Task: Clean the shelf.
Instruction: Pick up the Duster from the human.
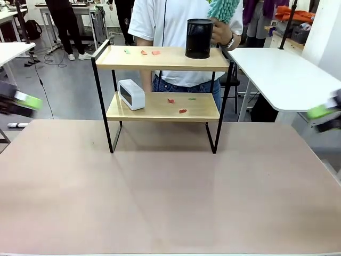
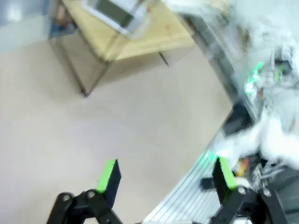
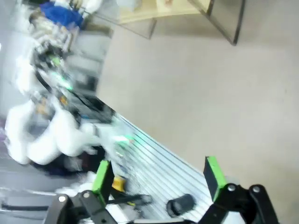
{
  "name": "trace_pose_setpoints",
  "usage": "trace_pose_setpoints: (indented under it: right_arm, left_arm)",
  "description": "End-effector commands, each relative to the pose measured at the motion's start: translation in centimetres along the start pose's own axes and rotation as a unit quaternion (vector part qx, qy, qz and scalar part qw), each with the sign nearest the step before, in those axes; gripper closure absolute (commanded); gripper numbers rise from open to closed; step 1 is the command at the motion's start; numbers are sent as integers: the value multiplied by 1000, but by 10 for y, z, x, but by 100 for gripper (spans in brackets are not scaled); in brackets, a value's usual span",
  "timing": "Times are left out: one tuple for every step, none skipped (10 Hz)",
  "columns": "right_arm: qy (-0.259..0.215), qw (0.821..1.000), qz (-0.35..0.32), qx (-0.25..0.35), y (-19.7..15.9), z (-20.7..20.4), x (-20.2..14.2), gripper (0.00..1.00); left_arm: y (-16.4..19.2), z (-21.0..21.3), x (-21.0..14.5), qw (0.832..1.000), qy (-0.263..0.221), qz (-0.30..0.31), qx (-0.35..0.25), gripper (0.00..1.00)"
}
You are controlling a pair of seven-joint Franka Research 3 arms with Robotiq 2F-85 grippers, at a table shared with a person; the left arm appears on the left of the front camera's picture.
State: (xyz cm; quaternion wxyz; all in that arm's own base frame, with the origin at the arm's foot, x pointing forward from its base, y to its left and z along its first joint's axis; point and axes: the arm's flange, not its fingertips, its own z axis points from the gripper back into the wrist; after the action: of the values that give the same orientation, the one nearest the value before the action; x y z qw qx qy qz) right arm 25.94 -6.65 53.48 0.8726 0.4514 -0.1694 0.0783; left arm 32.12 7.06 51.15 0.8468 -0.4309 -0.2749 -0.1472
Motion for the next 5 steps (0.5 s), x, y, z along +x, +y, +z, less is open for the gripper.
trace_pose_setpoints:
  right_arm:
    - [-172,963,-127,162,-78,43,-7,0]
    - [-215,948,-154,179,-99,56,-18,0]
    - [-254,932,-171,194,-119,66,-32,0]
    - [-293,917,-179,204,-139,72,-45,0]
    - [-323,905,-227,157,-156,67,-52,0]
  left_arm:
    - [68,52,-19,972,-173,160,-13,0]
    - [94,66,-32,959,-202,199,-13,0]
    - [113,67,-51,944,-224,240,-21,0]
    - [137,66,-68,931,-239,274,-36,0]
    - [147,44,-74,915,-259,309,4,0]
